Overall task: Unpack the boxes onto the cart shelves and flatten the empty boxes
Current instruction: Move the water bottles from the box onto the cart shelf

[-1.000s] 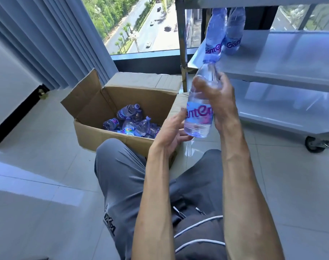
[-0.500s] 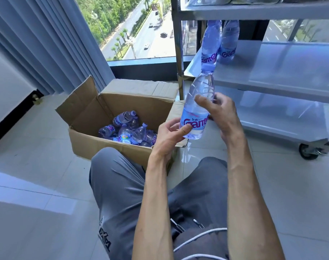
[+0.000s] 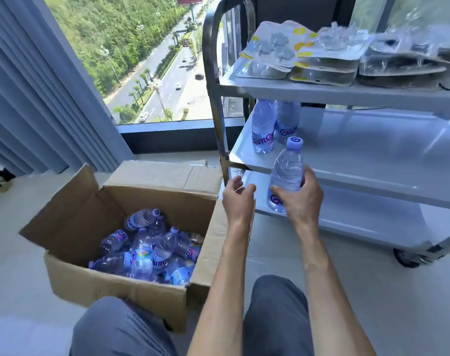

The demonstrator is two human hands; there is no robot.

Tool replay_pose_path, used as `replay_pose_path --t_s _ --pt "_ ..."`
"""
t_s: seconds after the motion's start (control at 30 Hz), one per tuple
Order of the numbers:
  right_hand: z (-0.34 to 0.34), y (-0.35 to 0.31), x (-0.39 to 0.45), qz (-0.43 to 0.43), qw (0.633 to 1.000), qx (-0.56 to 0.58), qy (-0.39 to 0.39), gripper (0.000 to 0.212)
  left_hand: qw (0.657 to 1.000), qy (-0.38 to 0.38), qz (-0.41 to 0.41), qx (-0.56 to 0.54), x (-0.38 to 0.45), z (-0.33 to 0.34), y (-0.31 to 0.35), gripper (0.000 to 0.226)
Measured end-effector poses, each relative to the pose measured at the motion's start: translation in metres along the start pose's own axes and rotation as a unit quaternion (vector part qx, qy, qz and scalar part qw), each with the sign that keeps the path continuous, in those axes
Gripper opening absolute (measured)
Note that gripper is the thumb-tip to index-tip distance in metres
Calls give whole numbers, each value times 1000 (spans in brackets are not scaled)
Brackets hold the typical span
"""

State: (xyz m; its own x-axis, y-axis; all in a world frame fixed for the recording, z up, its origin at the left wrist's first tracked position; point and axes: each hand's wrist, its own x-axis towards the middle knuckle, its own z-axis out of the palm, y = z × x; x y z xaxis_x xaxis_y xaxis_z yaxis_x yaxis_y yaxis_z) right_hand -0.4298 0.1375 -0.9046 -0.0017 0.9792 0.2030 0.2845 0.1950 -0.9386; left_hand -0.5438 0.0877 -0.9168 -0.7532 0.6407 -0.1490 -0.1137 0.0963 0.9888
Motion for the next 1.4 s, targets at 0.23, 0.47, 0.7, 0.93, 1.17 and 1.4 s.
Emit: replay_pose_path --t_s 0.23,0.47,0.7,0.93,1.17,1.4 --pt "43 0 84 3 998 40 53 58 993 16 54 108 99 74 34 72" --pt "73 15 152 -26 998 32 39 68 982 -27 91 162 165 109 28 63" --pt "91 42 174 -37 995 23 88 71 979 -28 147 138 182 111 1 52" --pt "104 44 173 -11 990 32 138 69 973 -41 156 164 187 115 -3 55" --pt "98 54 136 -8 984 -48 172 54 977 8 131 170 165 81 -8 43" --pt "136 34 54 3 987 39 154 18 965 150 140 162 130 -37 -38 30"
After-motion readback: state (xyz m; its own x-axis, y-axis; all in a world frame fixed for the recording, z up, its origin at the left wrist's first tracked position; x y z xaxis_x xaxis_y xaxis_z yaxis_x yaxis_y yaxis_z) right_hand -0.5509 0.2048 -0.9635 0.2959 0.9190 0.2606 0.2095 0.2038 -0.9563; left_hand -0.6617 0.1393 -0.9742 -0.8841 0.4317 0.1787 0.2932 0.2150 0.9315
